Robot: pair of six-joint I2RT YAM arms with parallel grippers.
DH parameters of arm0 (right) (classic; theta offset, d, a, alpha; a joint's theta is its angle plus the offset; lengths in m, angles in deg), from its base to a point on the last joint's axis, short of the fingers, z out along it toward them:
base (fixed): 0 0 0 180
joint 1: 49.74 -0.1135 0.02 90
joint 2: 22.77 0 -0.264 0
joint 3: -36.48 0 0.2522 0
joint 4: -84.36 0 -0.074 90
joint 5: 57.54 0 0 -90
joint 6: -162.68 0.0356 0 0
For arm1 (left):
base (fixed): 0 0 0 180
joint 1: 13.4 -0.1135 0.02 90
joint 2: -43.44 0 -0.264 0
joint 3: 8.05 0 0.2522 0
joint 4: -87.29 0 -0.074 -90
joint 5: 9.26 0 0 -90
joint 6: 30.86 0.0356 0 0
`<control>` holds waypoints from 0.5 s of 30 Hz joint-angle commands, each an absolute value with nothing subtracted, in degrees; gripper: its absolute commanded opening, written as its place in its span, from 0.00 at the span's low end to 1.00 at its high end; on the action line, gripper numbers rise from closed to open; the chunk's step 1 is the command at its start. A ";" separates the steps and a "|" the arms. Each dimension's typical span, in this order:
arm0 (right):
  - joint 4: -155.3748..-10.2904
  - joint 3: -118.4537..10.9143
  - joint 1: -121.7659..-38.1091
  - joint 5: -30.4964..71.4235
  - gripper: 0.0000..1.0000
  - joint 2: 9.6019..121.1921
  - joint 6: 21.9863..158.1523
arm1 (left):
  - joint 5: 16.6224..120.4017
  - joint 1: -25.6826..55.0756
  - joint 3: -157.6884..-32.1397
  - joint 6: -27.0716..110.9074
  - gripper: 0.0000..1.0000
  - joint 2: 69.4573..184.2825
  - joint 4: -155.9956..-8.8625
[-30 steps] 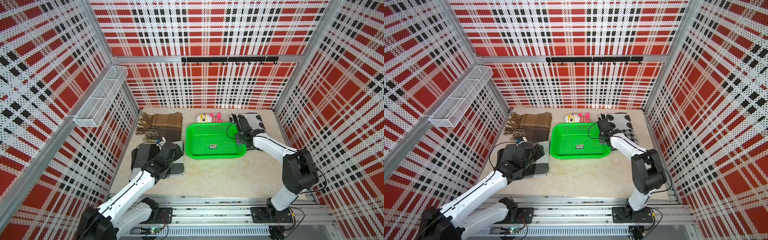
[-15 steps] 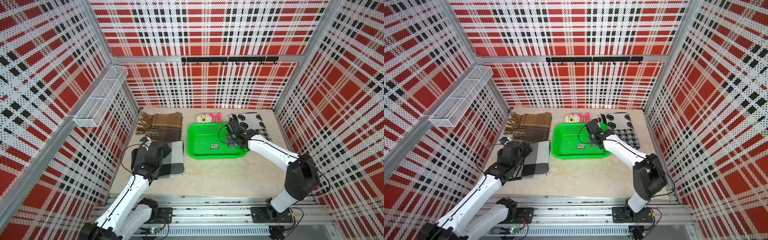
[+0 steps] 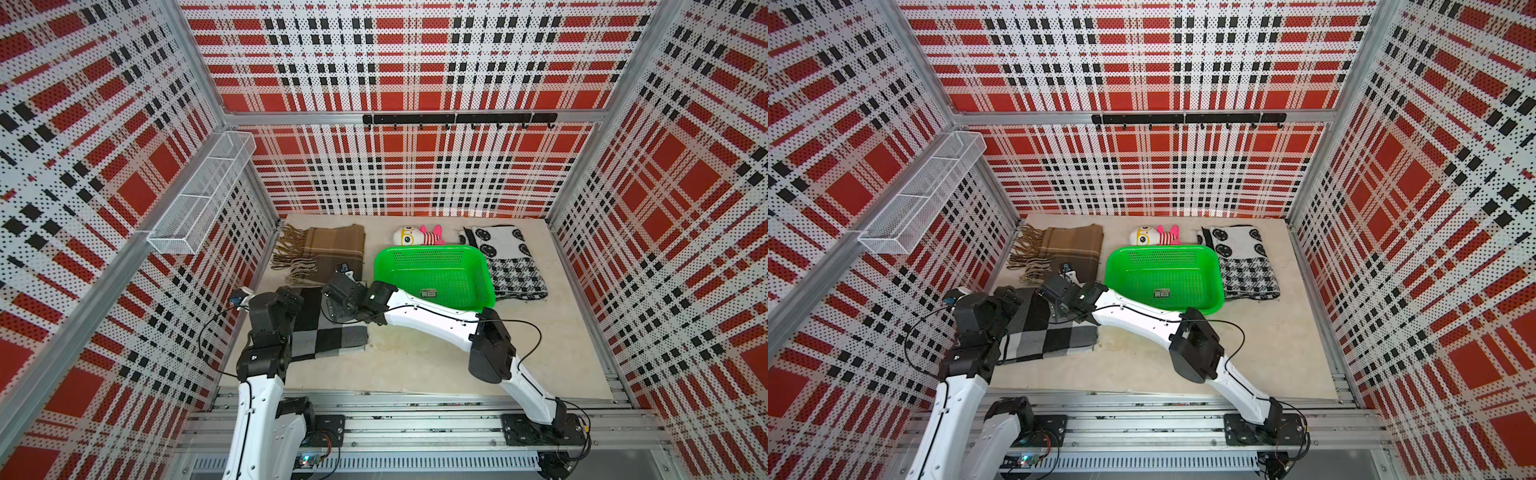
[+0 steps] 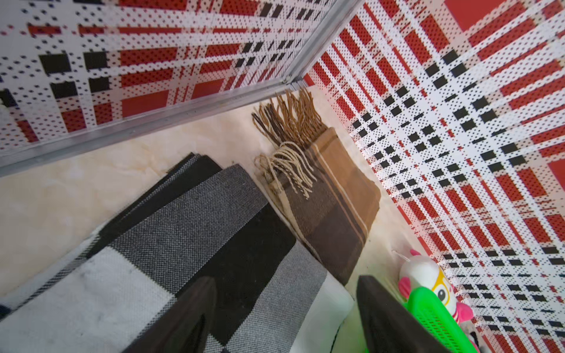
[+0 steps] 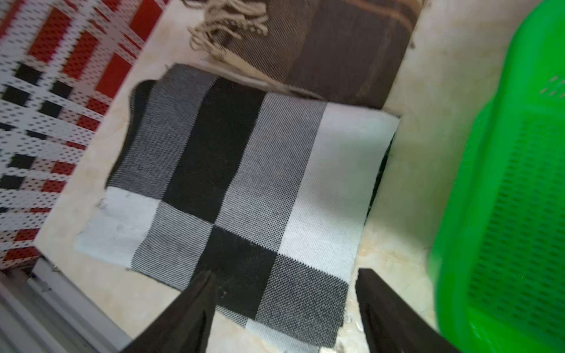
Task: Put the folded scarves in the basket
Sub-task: Pick up the scarf at the center of the board.
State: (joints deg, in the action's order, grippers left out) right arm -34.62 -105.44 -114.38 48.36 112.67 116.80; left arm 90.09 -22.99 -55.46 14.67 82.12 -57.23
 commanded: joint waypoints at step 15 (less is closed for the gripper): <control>-32.84 -108.49 -111.55 42.46 0.83 122.94 131.86 | 88.61 -23.42 -55.65 16.42 0.79 79.65 -55.82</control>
